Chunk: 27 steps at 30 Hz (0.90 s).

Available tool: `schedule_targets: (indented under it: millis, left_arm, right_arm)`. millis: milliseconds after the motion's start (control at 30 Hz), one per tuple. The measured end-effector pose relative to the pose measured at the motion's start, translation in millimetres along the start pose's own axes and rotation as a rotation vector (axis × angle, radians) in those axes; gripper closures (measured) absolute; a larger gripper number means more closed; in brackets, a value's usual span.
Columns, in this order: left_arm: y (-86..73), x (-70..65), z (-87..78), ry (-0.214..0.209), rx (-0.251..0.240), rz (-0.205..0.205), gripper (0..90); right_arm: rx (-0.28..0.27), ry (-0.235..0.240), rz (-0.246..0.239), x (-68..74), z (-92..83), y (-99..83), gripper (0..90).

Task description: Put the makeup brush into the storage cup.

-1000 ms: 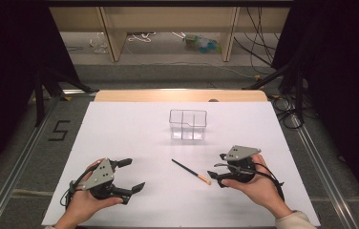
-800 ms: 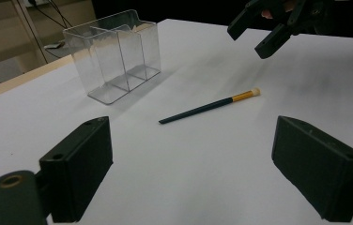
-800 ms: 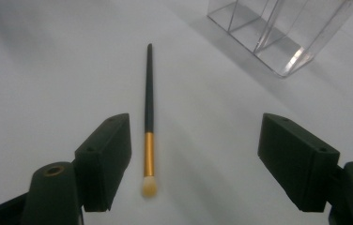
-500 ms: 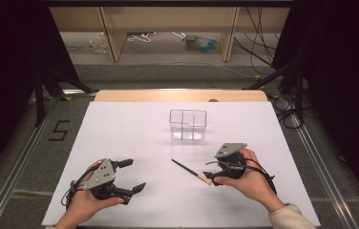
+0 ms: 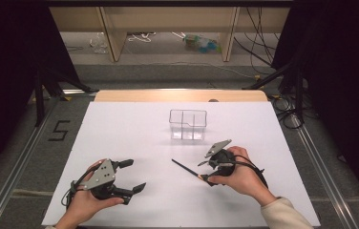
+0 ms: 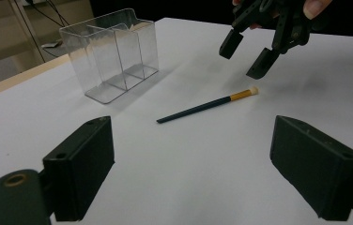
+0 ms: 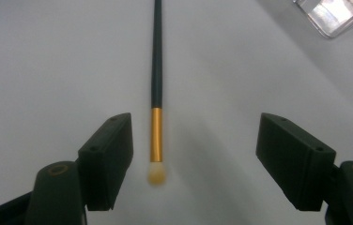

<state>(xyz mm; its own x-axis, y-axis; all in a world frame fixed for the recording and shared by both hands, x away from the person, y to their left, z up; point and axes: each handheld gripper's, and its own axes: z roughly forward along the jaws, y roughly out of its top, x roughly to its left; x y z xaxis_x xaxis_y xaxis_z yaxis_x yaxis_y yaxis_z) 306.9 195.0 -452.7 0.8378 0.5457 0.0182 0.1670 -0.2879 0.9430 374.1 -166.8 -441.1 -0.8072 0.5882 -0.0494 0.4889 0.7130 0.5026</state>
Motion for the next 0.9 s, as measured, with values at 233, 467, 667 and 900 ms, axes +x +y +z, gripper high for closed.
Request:
schedule_targets:
  millis: [233,467,667,900]
  left_arm:
    - [-0.2,-0.5,0.4,-0.005,0.001,-0.007,14.0]
    - [0.0,0.0,0.3,-0.004,0.004,0.007,14.0]
    - [0.1,0.2,0.4,-0.008,0.004,0.013,14.1]
    - [0.1,0.0,0.5,-0.010,0.003,0.009,14.2]
  right_arm:
    - [0.039,0.008,-0.036,5.3,6.5,8.5,29.8]
    - [0.080,-0.002,-0.066,10.3,11.9,16.3,33.5]
    - [0.111,0.002,-0.088,15.5,18.0,24.1,37.4]
    - [0.136,0.012,-0.097,19.2,22.7,29.2,41.0]
